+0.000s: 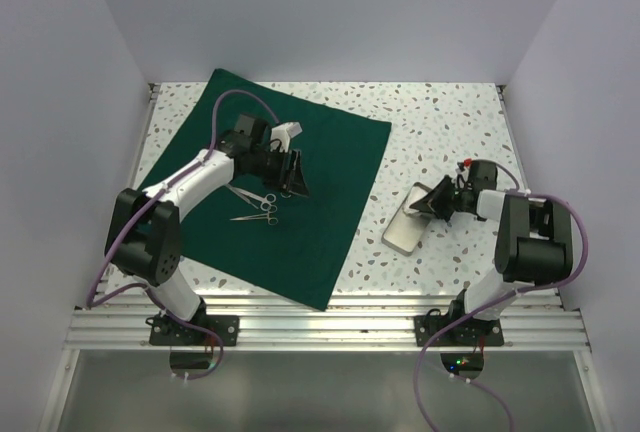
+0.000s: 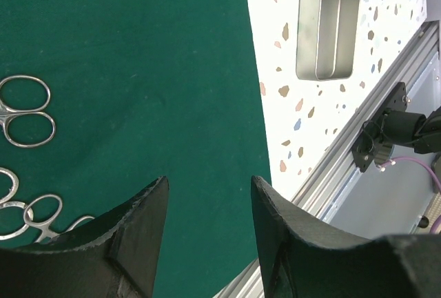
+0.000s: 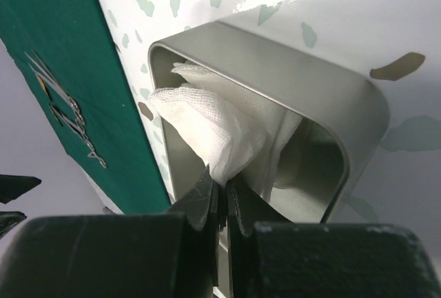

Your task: Prepare the surgical pack

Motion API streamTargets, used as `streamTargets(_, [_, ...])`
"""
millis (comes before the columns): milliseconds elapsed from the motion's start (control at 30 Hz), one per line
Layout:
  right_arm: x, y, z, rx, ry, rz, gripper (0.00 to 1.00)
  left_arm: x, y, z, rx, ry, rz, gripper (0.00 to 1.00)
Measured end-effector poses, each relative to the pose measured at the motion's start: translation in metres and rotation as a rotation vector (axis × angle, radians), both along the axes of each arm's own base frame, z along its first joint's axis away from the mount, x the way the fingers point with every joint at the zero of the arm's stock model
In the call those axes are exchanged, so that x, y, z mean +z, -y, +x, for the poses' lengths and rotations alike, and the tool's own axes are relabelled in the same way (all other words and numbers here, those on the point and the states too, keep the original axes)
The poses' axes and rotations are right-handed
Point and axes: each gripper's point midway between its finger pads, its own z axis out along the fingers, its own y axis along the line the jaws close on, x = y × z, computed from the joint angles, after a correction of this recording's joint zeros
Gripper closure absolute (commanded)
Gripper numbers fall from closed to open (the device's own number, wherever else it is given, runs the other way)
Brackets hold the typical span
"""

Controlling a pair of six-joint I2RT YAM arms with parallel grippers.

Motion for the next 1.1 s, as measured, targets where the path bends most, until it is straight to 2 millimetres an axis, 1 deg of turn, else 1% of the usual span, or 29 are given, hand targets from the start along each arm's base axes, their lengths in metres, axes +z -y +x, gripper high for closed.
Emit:
streamTargets(267, [-0.003,0.006,0.002,-0.034,-0.003,-0.019,1.0,0.001,0.0,0.001,0.007,-0.002,0.0,0.45])
streamTargets(300, [-0.003,0.006,0.003,-0.039,-0.003,-0.02,0.98,0.001,0.0,0.001,0.009,-0.001,0.002,0.44])
streamTargets(333, [-0.003,0.007,0.004,-0.044,-0.004,-0.023,0.93,0.001,0.0,0.002,0.013,-0.001,0.004,0.42])
streamTargets(367, [-0.004,0.007,0.004,-0.05,-0.006,-0.024,0.78,0.0,-0.001,0.002,0.019,-0.003,0.008,0.41])
streamTargets(433, [-0.004,0.008,0.004,-0.059,-0.014,-0.023,0.67,-0.001,-0.002,0.004,0.035,-0.007,0.018,0.4])
streamTargets(467, [-0.002,0.008,0.004,-0.059,-0.015,-0.023,0.58,-0.002,-0.003,0.005,0.045,-0.007,0.025,0.4])
streamTargets(533, [0.004,0.009,0.006,-0.063,-0.014,-0.031,0.5,-0.004,-0.006,0.007,0.065,-0.006,0.042,0.4])
streamTargets(567, [0.008,0.011,0.006,-0.067,-0.015,-0.04,0.42,-0.005,-0.007,0.008,0.076,-0.007,0.051,0.41])
streamTargets(633, [0.017,0.015,0.005,-0.079,-0.022,-0.065,0.34,-0.007,-0.01,0.011,0.099,-0.007,0.071,0.41])
streamTargets(767, [0.033,0.02,0.005,-0.089,-0.036,-0.101,0.29,-0.009,-0.014,0.014,0.133,-0.004,0.095,0.4])
streamTargets(900, [0.043,0.021,0.001,-0.082,-0.074,-0.127,0.29,-0.007,-0.019,0.015,0.159,0.002,0.115,0.4])
streamTargets(1033, [0.052,0.023,-0.013,-0.054,-0.119,-0.19,0.3,-0.002,-0.032,0.02,0.221,0.026,0.17,0.39])
streamTargets(1100, [0.059,0.024,-0.02,-0.033,-0.119,-0.221,0.31,0.002,-0.046,0.023,0.28,0.039,0.208,0.38])
